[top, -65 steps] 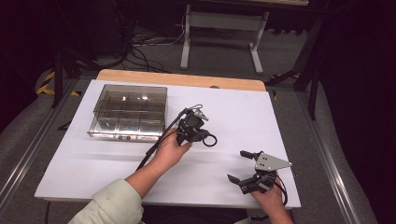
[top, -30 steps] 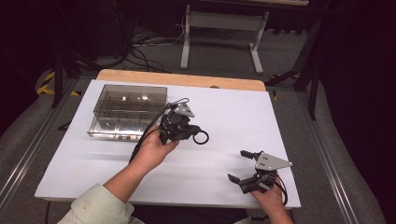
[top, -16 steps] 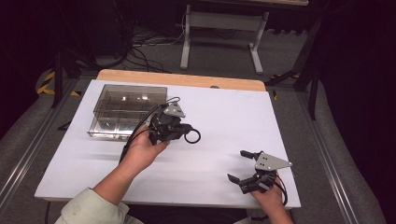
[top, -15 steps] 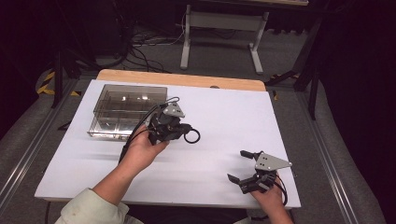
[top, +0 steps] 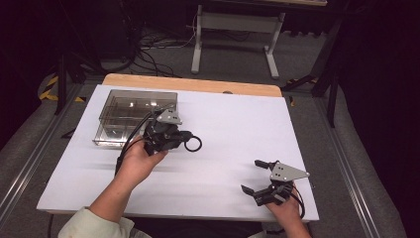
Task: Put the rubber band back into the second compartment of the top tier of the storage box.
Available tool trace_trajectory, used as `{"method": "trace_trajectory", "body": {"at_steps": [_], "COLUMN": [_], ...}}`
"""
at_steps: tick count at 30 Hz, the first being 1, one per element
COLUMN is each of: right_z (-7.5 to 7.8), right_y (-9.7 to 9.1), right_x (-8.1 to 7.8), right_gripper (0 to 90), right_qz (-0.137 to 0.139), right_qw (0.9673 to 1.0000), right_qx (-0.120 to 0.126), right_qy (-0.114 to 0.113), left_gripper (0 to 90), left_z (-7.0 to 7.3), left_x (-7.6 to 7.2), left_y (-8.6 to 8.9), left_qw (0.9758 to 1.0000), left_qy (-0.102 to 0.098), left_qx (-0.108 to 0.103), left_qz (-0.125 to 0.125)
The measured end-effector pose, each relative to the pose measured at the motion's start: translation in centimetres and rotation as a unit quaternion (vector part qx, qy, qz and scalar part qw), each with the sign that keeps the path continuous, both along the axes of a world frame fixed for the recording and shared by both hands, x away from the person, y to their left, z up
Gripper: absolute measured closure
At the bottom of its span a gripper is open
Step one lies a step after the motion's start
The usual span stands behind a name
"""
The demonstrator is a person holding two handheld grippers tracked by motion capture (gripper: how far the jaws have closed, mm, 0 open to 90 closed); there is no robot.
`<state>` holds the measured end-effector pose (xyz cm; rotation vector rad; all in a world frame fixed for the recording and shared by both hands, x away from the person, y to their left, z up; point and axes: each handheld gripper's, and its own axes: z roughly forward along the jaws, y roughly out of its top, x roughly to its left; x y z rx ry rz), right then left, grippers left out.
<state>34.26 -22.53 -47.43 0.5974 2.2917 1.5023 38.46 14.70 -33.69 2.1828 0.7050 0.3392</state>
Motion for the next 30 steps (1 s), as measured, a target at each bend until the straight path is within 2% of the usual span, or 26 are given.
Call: {"method": "trace_trajectory", "body": {"at_steps": [2, 6, 12, 13, 15, 17, 22, 25, 26, 27, 30], "right_z": [0.0, 0.0, 0.0, 0.0, 0.0, 0.0, 0.0, 0.0, 0.0, 0.0, 0.0], "right_y": [0.0, 0.1, 0.1, 0.1, 0.1, 0.1, 0.1, 0.1, 0.1, 0.1, 0.1], "right_x": [0.0, 0.0, 0.0, 0.0, 0.0, 0.0, 0.0, 0.0, 0.0, 0.0, 0.0], "right_gripper": [2.5, 2.5, 2.5, 2.5, 2.5, 2.5, 2.5, 2.5, 2.5, 2.5, 2.5], "right_qz": [0.000, 0.000, 0.000, 0.000, 0.000, 0.001, 0.001, 0.001, 0.001, 0.001, 0.001], "right_qw": [1.0000, 1.0000, 1.0000, 1.0000, 1.0000, 1.0000, 1.0000, 1.0000, 1.0000, 1.0000, 1.0000], "right_qx": [0.000, 0.000, 0.000, 0.000, 0.000, 0.000, 0.000, 0.000, 0.000, 0.000, -0.001], "right_qy": [0.000, 0.000, 0.000, 0.000, 0.000, 0.000, 0.000, 0.000, 0.000, 0.000, 0.001], "left_gripper": [86.4, 86.4, 86.4, 86.4, 86.4, 86.3, 86.4, 86.3, 86.3, 86.3, 86.3], "left_z": [0.0, 0.0, 0.2, 0.1, 0.1, 0.1, 0.2, 0.3, 0.3, 0.4, 0.5], "left_x": [-0.1, -0.1, -0.2, -0.2, -0.1, -0.2, -0.3, -0.3, -0.3, -0.3, -0.4], "left_y": [0.7, 1.9, 2.4, 2.4, 2.7, 2.8, 3.7, 4.5, 4.6, 5.0, 5.7], "left_qw": [1.0000, 0.9998, 0.9998, 0.9997, 0.9997, 0.9997, 0.9993, 0.9991, 0.9989, 0.9987, 0.9983], "left_qy": [-0.001, 0.004, -0.003, 0.001, -0.005, 0.000, -0.004, -0.011, -0.008, -0.013, -0.011], "left_qx": [0.000, -0.014, -0.012, -0.016, -0.009, -0.010, -0.013, -0.007, -0.012, -0.009, -0.010], "left_qz": [0.004, 0.013, 0.018, 0.016, 0.021, 0.024, 0.034, 0.041, 0.046, 0.048, 0.057]}}
